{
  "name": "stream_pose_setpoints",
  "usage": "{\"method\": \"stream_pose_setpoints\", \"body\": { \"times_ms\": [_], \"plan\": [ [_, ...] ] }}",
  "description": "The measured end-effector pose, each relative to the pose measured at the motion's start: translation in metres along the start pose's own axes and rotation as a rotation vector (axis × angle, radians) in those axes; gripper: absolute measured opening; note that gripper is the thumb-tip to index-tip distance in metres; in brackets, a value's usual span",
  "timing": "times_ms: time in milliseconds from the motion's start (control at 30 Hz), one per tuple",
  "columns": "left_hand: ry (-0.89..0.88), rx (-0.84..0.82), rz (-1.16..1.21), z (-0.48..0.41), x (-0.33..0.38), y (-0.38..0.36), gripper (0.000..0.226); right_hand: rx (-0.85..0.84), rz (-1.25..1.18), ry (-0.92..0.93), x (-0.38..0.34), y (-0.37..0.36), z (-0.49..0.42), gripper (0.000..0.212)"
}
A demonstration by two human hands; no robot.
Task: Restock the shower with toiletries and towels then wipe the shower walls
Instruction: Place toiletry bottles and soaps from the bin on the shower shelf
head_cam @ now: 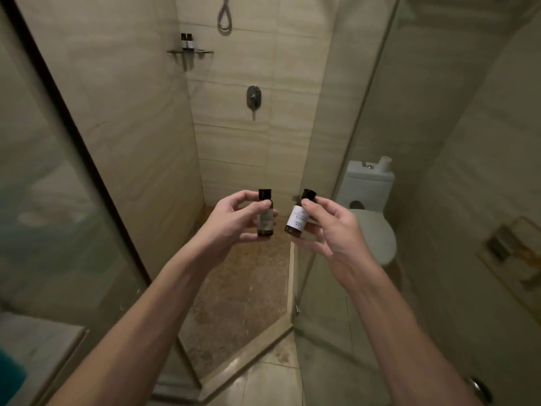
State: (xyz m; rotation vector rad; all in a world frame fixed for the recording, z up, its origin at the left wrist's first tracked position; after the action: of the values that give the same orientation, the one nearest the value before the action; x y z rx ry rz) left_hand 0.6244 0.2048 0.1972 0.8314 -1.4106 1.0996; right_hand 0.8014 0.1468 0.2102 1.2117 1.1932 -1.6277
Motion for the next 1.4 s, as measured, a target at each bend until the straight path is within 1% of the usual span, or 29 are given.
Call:
{"method": "stream_pose_setpoints", "body": {
  "times_ms": [233,333,400,500,567,700,833,1033,1100,1200,1300,1400],
  "plan": [
    [-0.05,0.065,0.038,-0.115,0.017,0.039,0.027,0.004,0.081,0.079,-0.022,-0.032,-0.106,0.022],
    [-0.084,0.094,0.087,-0.167,0.037,0.054,0.023,-0.031,0.176,0.095,-0.032,-0.056,-0.155,0.026],
    [-0.118,0.107,0.078,-0.199,0.053,0.064,0.024,-0.059,0.21,0.121,-0.042,-0.074,-0.189,0.026],
    [-0.16,0.15,0.055,-0.235,0.076,0.087,0.025,-0.079,0.208,0.156,-0.051,-0.1,-0.235,0.023],
    [-0.172,0.195,0.054,-0.253,0.085,0.105,0.023,-0.1,0.192,0.155,-0.051,-0.115,-0.261,0.025],
    [-0.181,0.312,0.11,-0.285,0.093,0.142,0.029,-0.188,0.155,0.128,-0.045,-0.156,-0.31,0.03],
    [-0.178,0.411,0.145,-0.315,0.094,0.182,0.017,-0.276,0.131,0.092,-0.037,-0.204,-0.366,0.024],
    [-0.164,0.578,0.048,-0.358,0.109,0.252,0.027,-0.391,0.123,0.095,-0.034,-0.278,-0.459,0.026],
    [-0.167,0.612,0.021,-0.377,0.117,0.277,0.023,-0.435,0.117,0.104,-0.035,-0.302,-0.493,0.025],
    [-0.185,0.679,-0.021,-0.412,0.133,0.312,0.009,-0.503,0.12,0.124,-0.045,-0.338,-0.547,0.025],
    [-0.191,0.743,-0.069,-0.454,0.154,0.34,0.01,-0.544,0.102,0.121,-0.059,-0.37,-0.604,0.027],
    [-0.202,0.759,-0.078,-0.501,0.18,0.361,0.013,-0.583,0.103,0.133,-0.08,-0.398,-0.657,0.023]
  ]
}}
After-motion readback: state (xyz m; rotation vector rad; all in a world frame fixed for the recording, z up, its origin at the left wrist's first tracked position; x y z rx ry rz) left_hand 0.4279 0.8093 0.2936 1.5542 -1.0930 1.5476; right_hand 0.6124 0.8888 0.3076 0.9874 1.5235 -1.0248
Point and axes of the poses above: each hand's wrist, its own z-axis away from the middle knuckle, its own y-axis out of the back of the hand, x = y × z, the point moved 8 cm from there along -z, towards the middle knuckle
